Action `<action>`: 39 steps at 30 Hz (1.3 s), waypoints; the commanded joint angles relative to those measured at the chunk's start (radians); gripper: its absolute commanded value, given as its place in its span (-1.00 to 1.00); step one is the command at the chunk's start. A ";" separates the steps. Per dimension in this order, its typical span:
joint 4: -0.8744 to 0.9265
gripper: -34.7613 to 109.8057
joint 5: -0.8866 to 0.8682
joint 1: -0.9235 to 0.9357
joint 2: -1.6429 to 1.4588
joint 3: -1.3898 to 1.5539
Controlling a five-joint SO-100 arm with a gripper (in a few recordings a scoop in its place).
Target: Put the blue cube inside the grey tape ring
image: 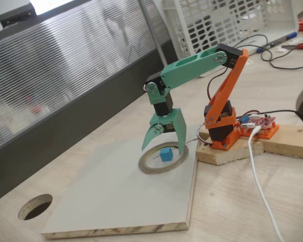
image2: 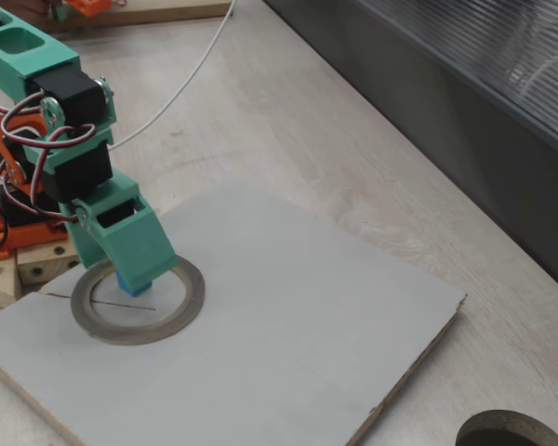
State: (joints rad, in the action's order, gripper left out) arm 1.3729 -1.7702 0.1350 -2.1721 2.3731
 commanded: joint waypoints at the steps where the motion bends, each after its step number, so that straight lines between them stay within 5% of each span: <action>1: 0.035 0.79 -0.023 0.017 -0.017 -0.008; 12: 0.057 0.81 -0.023 0.017 -0.015 -0.132; 26: 0.638 0.81 -0.014 0.017 0.276 -0.744; 39: 0.643 0.81 -0.021 0.018 0.336 -0.879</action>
State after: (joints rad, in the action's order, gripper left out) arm 1.9896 -1.7702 0.1350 -1.8331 1.5110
